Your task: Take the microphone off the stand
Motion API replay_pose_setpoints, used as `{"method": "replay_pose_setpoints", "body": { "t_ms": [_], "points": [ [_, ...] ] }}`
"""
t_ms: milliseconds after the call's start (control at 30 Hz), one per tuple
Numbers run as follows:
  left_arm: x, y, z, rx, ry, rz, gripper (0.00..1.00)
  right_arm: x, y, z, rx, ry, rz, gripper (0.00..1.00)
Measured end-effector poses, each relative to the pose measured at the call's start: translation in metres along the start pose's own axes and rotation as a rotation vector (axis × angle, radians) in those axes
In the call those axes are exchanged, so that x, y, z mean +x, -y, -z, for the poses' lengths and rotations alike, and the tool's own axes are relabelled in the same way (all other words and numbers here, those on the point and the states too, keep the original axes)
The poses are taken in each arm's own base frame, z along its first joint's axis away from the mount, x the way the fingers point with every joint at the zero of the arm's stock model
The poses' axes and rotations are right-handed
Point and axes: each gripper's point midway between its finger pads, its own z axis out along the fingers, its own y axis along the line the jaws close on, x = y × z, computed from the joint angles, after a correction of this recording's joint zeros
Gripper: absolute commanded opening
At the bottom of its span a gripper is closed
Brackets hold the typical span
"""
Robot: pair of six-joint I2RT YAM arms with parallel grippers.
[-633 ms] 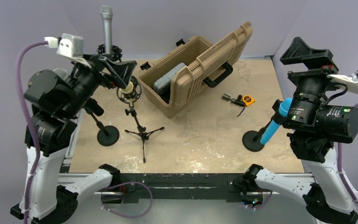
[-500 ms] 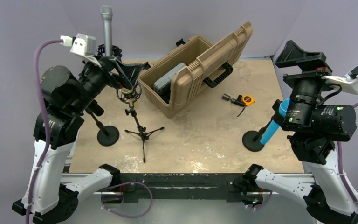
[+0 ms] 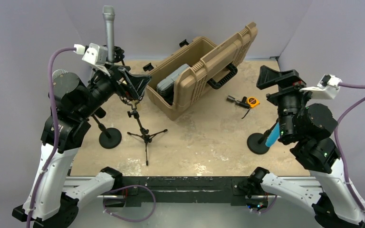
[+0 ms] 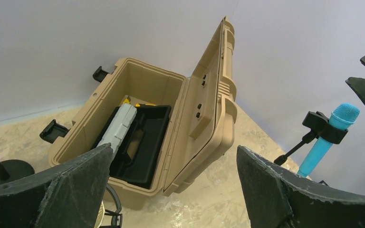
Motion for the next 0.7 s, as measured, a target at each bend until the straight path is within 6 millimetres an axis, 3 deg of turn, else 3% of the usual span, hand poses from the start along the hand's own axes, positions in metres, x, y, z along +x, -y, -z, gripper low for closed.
{"method": "replay_pose_setpoints", "body": {
  "t_ms": [200,400,700],
  "points": [
    [0.002,-0.009,0.006,-0.053,0.005,-0.012,0.97,0.026,-0.020,0.001,-0.134,-0.084,0.078,0.99],
    [0.004,-0.042,0.024,-0.250,0.011,-0.012,0.92,0.032,-0.055,0.005,-0.324,-0.098,0.119,0.99],
    [0.047,-0.074,0.039,-0.422,-0.140,-0.008,0.85,0.049,-0.097,0.018,-0.604,-0.074,0.169,0.99]
  ]
}}
